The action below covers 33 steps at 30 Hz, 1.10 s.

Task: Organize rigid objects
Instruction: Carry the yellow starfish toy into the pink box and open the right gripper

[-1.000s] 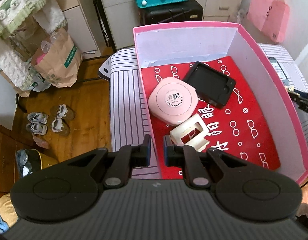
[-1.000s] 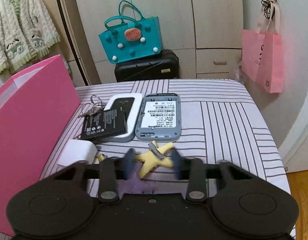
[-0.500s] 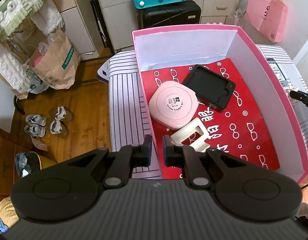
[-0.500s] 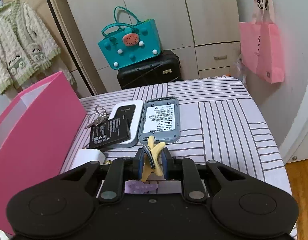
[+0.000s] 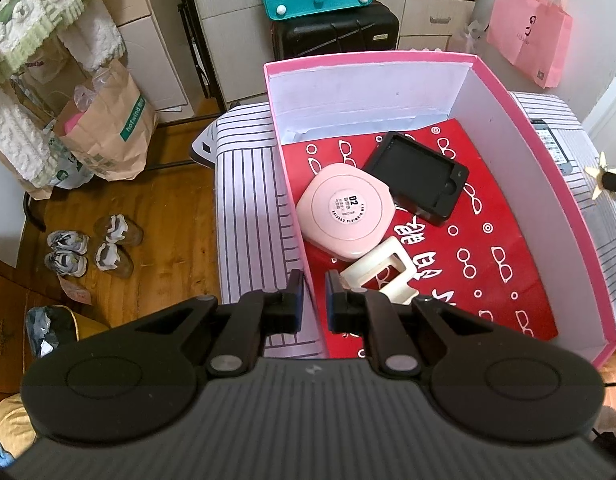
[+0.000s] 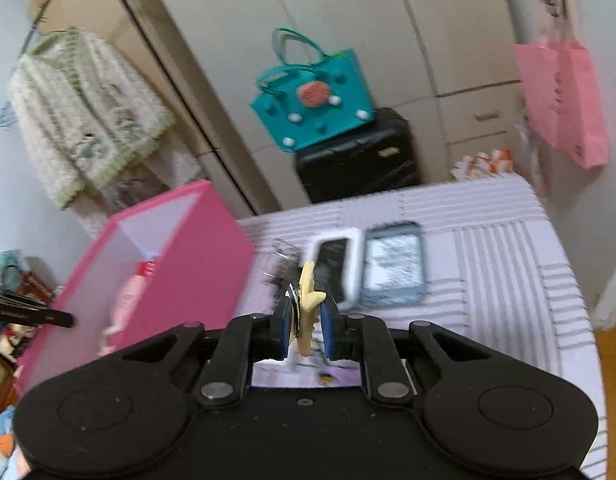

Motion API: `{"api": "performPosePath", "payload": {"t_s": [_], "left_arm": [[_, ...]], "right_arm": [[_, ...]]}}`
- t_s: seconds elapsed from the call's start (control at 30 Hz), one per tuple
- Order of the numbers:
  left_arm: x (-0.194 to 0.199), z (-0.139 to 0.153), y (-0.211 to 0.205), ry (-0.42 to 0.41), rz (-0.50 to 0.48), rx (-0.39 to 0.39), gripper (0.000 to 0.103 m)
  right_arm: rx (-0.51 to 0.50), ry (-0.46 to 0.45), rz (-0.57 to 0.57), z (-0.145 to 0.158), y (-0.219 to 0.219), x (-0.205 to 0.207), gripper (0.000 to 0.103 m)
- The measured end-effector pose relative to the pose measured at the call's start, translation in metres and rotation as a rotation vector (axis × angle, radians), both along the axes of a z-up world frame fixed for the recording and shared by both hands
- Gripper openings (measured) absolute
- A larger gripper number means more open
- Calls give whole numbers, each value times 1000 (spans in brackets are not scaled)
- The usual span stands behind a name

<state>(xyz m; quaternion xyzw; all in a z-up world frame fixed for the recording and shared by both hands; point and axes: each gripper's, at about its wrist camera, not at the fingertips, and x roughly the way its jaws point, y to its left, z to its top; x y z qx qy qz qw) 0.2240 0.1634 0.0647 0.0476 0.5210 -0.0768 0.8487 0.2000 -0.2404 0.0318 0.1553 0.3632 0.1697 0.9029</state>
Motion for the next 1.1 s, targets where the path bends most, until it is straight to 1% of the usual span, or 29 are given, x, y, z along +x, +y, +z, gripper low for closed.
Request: {"api": "performPosePath", "payload": {"t_s": [0.2,0.37,0.47,0.57,0.67,0.77,0.9,1.1], "left_arm": [[1,-2,1,-2,-2,-13,10],[2,-1,2,-6,-9,-12,11],[2,-1,1,-7,-17,-8,10],[3,-2,2,0,-23,-12,10],[3,-2,3,-4,-21,-18,11],[1,-3,4,-10,-22,-23,11],[1,-3,10,-11,-20,-50,11],[1,-4,11,-16,-27,-57,11]], "right_arm": [[34,-30,68,17,29,5,19],[82,-47,126,35,43,9,19],[95,-60,177,51,55,11,19],[96,-47,250,61,75,18,19],[96,-3,312,59,96,29,19],[76,49,364,51,119,43,19],[20,102,421,39,148,65,19],[-83,149,484,24,184,87,19]]}}
